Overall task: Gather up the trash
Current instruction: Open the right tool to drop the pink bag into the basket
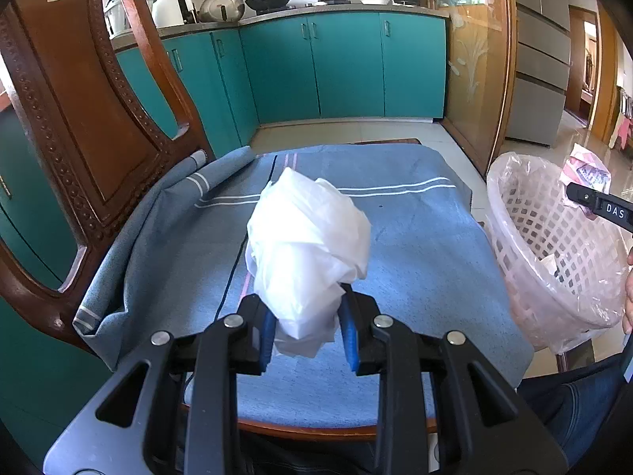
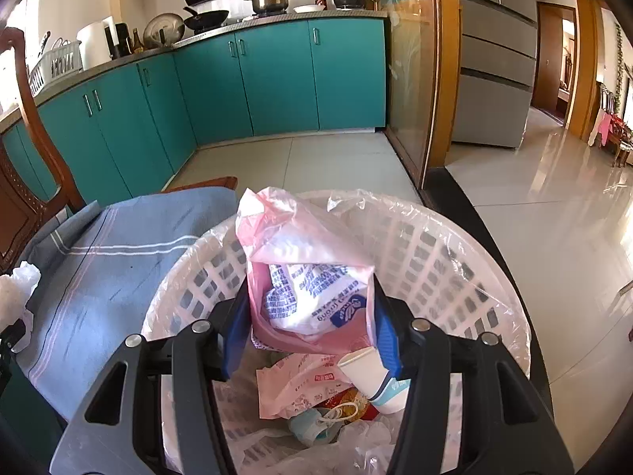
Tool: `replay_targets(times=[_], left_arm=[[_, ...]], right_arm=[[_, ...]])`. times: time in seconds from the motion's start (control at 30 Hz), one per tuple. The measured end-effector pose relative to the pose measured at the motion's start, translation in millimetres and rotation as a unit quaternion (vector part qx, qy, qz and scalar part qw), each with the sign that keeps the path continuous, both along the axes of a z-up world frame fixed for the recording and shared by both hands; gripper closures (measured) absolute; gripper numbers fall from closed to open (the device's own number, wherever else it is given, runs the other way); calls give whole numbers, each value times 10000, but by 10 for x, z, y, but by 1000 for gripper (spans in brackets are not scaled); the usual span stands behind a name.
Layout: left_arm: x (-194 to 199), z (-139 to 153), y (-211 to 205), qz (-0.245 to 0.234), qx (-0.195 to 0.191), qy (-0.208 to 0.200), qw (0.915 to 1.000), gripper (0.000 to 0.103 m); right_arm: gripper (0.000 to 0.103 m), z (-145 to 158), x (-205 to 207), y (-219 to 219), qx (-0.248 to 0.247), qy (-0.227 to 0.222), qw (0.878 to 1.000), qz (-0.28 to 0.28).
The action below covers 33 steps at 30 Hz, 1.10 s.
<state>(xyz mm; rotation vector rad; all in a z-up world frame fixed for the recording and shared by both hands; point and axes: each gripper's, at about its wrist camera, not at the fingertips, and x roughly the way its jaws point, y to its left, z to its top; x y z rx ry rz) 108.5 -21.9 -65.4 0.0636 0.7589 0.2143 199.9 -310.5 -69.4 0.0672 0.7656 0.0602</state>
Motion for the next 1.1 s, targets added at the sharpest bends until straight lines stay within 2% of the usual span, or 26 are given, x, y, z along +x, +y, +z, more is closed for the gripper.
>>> replay_targets(times=[1.1], left_arm=[[15,-6,1,18,-97,-18,9999,74]], right_arm=[[49,-170,50,107,-304,365,9989,-29]])
